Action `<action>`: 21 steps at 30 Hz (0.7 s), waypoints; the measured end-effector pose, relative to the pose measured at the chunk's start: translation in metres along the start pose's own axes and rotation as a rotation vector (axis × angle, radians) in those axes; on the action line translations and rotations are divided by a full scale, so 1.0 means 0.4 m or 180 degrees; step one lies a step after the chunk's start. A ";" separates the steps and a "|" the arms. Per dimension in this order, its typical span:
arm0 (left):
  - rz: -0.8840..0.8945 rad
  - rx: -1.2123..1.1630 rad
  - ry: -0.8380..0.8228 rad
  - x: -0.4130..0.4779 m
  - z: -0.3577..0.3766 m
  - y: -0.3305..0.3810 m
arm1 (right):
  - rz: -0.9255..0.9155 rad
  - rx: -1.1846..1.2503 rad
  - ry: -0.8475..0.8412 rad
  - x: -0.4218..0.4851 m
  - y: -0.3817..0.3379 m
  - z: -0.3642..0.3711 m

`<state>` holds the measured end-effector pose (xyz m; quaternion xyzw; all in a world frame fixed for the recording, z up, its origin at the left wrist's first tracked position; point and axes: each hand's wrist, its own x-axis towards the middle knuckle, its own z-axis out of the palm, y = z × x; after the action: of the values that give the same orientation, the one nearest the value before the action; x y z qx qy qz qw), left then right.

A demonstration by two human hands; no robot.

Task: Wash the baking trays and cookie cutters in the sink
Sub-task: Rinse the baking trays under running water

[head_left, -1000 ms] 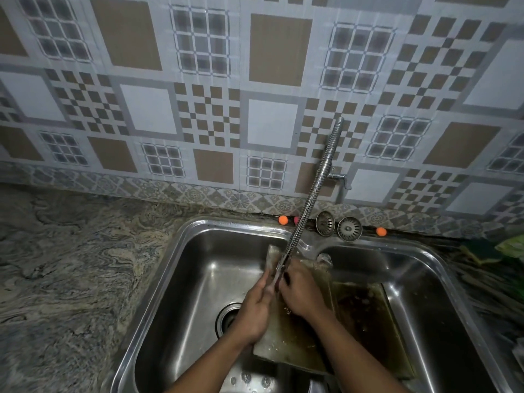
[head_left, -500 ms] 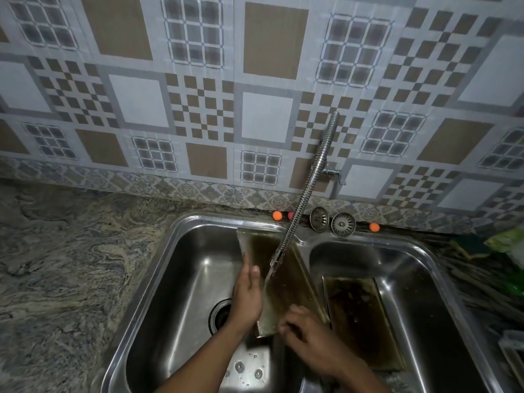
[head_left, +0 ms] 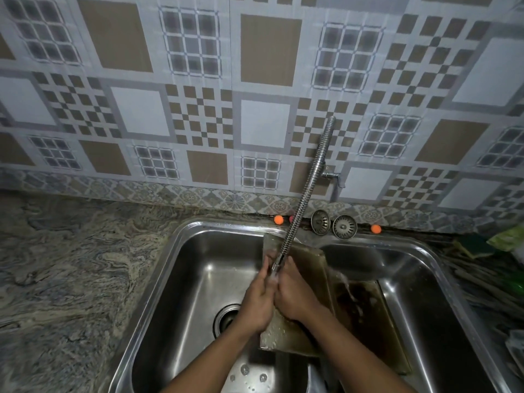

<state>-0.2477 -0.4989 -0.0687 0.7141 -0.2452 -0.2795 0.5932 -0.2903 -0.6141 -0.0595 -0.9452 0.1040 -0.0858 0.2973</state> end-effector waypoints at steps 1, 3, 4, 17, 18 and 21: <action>0.0031 0.0003 -0.0030 0.000 -0.006 -0.003 | -0.0088 0.0043 -0.0041 0.002 0.010 -0.007; 0.0001 -0.0121 -0.0064 -0.002 -0.005 -0.004 | 0.0327 -0.0006 0.0299 0.021 0.058 -0.020; -0.0023 -0.0183 -0.0065 -0.001 0.004 -0.004 | 0.0748 -0.0106 0.0607 0.030 0.083 -0.026; 0.0087 -0.0186 -0.0037 -0.006 0.018 0.010 | 0.1882 -0.0086 0.0832 -0.039 0.121 0.009; 0.0110 -0.0216 -0.0016 0.000 0.023 0.016 | 0.1645 0.0089 0.0744 -0.056 0.091 0.016; -0.0149 -0.0641 -0.0033 0.020 0.045 0.045 | 0.1189 0.1247 0.0708 -0.091 -0.007 0.014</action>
<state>-0.2546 -0.5203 -0.0544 0.6549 -0.2022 -0.3202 0.6540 -0.3235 -0.5999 -0.0661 -0.8191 0.2896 -0.1511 0.4716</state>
